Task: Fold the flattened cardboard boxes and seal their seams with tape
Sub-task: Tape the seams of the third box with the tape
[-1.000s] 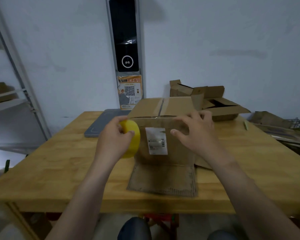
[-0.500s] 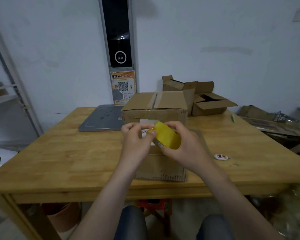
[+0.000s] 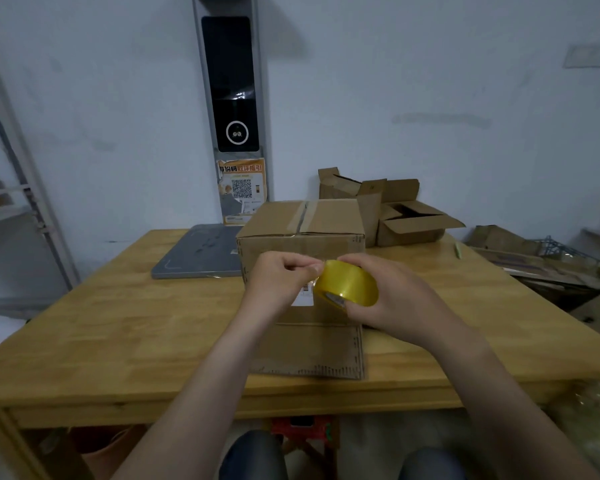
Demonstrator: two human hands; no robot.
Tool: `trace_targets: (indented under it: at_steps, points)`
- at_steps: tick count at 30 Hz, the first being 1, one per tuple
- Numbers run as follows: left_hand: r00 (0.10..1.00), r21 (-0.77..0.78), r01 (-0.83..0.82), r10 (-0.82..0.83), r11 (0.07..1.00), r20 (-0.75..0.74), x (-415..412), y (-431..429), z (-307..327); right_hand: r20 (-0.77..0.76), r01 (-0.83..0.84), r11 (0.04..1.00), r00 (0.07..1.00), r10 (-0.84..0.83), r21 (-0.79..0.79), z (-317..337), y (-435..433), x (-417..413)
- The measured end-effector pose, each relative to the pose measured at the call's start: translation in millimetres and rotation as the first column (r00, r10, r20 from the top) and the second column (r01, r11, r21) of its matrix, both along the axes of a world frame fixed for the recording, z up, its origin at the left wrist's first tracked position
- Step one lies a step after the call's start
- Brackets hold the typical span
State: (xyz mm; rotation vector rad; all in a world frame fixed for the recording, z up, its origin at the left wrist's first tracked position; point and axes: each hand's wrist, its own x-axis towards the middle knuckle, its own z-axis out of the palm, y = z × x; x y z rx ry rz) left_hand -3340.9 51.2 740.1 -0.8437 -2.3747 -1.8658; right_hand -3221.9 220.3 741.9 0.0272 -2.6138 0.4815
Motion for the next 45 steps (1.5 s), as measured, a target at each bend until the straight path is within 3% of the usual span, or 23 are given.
trace_targets:
  at_steps: [6,10,21,28,33,45]
  points:
    - [0.998,0.130,-0.060,0.058,0.990,0.026,-17,-1,17,-0.043,-0.202,0.976,0.979,0.199,-0.084,16,22,0]
    - [0.995,0.167,-0.095,0.090,0.981,0.033,-32,-7,26,-0.045,-0.229,0.973,0.972,0.230,0.021,23,43,-6]
    - [0.931,0.312,-0.366,0.340,0.877,0.135,-109,-59,28,0.071,-0.080,0.986,0.995,0.070,0.146,46,114,-11]
    - [0.898,0.280,-0.437,0.397,0.855,0.191,-147,-60,-4,0.049,-0.084,0.976,0.996,0.076,0.201,57,124,-33]
    - [0.898,0.287,-0.434,0.384,0.854,0.214,-165,-59,-18,0.138,-0.026,0.961,0.990,-0.013,0.276,63,132,-45]
    - [0.898,0.330,-0.431,0.365,0.840,0.245,-187,-59,-31,0.182,0.017,0.873,0.976,-0.121,0.488,69,118,-76]
